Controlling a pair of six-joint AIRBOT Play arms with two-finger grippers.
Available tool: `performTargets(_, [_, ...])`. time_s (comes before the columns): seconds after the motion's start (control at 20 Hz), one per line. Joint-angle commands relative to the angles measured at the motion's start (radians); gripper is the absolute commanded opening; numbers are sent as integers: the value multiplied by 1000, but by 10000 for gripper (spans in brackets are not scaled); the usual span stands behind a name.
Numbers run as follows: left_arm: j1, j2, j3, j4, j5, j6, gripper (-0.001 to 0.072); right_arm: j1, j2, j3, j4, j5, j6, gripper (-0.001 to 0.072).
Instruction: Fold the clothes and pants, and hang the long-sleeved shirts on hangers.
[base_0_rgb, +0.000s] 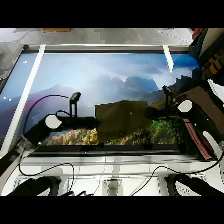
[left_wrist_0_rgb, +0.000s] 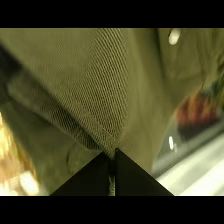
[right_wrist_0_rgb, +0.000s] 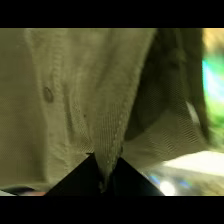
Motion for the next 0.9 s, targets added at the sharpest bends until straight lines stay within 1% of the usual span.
performTargets(0.0, [0, -69, -26, 5, -101, -7, 28, -10, -4, -13, -118, 71, 1, 48])
performTargets(0.05, [0, -93, -27, 4, -101, -6, 51, -10, -4, -13, -133, 69, 1, 51])
performTargets(0.1, [0, -109, -27, 4, -93, -6, 157, -10, -4, -13, -145, 63, 0, 164])
performTargets(0.15, [0, -121, -27, 2, -84, -6, 378, -10, -4, -13, -162, 43, 0, 469])
performTargets(0.2, [2, -123, -26, -8, -68, -6, 640, -10, -4, -11, -174, 23, 0, 625])
performTargets(0.25, [2, -122, -23, -8, -51, -6, 702, -10, -4, -5, -196, 2, 0, 626])
performTargets(0.35, [2, -122, -4, -10, -39, -5, 702, -33, -8, 32, -244, -22, 1, 625])
performTargets(0.4, [2, -122, 4, -11, -36, -6, 702, -68, -21, 68, -246, -11, 2, 625])
performTargets(0.5, [2, -122, 14, -11, -35, -5, 702, -161, -77, 159, -218, 56, 6, 624])
performTargets(0.55, [1, -122, 14, -10, -35, -5, 702, -214, -127, 217, -175, 135, -11, 623])
performTargets(0.65, [2, -122, 14, -11, -35, -5, 702, -300, -249, 320, -29, 334, -143, 623])
performTargets(0.7, [2, -122, 14, -11, -35, -6, 702, -328, -306, 352, 45, 416, -187, 623])
performTargets(0.75, [2, -122, 14, -11, -35, -6, 702, -348, -364, 374, 116, 469, -227, 624])
performTargets(0.85, [1, -122, 14, -11, -35, -6, 702, -352, -448, 379, 200, 465, -290, 626])
